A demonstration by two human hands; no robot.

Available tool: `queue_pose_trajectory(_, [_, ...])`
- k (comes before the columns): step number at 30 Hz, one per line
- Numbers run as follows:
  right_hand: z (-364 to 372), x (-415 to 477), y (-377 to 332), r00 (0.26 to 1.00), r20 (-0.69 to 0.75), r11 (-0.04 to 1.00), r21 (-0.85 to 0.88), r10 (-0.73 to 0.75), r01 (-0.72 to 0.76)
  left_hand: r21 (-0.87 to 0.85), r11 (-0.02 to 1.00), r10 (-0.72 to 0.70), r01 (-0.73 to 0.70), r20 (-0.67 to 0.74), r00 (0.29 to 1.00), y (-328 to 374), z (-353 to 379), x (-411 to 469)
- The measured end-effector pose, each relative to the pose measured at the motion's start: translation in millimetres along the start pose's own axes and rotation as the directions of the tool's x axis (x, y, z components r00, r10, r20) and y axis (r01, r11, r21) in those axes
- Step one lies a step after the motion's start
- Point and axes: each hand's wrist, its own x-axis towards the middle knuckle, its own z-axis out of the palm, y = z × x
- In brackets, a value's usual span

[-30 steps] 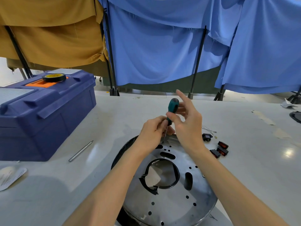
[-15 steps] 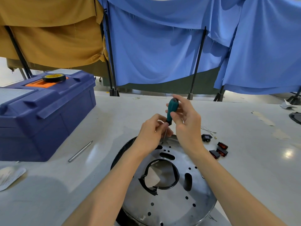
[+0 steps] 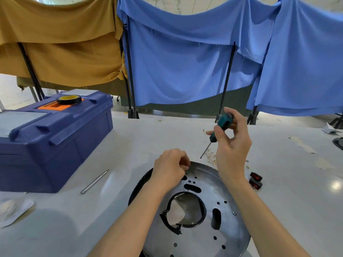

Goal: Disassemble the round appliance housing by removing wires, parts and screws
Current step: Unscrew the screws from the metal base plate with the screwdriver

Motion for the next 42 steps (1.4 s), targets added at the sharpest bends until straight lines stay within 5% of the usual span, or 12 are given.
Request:
queue_pose_trajectory(4, [-12, 6, 3, 0.996, 0.087, 0.967, -0.25, -0.026, 0.047, 0.196, 0.98, 0.031, -0.045, 0.073, 0.997, 1, 0, 0])
queue_pose_trajectory(9, [-18, -3, 21, 0.812, 0.444, 0.777, -0.629, 0.38, -0.02, 0.369, 0.926, 0.037, -0.083, 0.129, 0.991, 5, 3, 1])
queue_pose_trajectory(16, [-17, -7, 28, 0.67, 0.534, 0.69, -0.722, 0.515, 0.045, 0.396, 0.916, 0.006, -0.065, 0.148, 0.989, 6, 6, 3])
queue_pose_trajectory(42, [-19, -7, 31, 0.691, 0.526, 0.693, -0.719, 0.496, 0.049, 0.736, 0.546, 0.225, -0.401, 0.332, 0.916, 27, 25, -4])
